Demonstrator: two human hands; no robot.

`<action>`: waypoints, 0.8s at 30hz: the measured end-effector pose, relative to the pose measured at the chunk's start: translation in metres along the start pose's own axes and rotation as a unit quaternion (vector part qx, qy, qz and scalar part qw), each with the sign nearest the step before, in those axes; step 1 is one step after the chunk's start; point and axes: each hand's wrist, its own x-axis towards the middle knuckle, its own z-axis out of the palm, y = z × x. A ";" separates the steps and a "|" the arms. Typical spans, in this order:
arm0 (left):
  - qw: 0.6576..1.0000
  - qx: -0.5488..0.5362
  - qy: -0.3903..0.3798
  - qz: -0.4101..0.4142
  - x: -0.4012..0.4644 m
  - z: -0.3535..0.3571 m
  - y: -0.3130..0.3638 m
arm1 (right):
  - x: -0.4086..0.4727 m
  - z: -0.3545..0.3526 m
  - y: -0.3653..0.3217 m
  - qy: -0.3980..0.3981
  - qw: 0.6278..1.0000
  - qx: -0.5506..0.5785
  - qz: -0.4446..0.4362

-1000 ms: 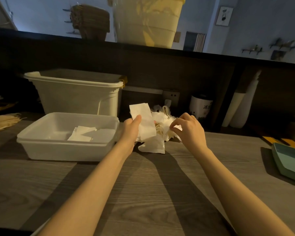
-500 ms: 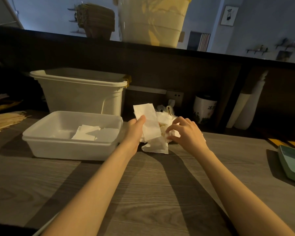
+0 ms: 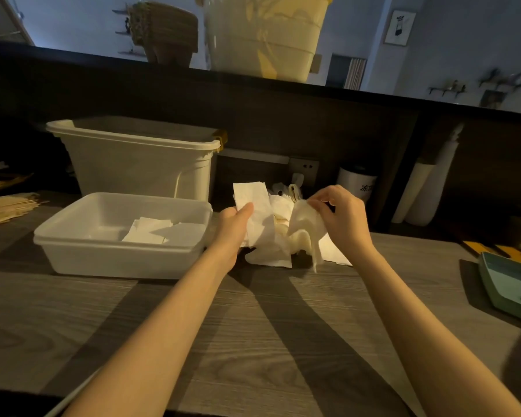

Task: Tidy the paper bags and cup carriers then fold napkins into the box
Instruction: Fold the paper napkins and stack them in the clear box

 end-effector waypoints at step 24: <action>0.978 -0.119 -0.123 -0.121 -0.013 0.024 -0.007 | -0.032 0.021 -0.028 0.007 0.868 0.373 0.329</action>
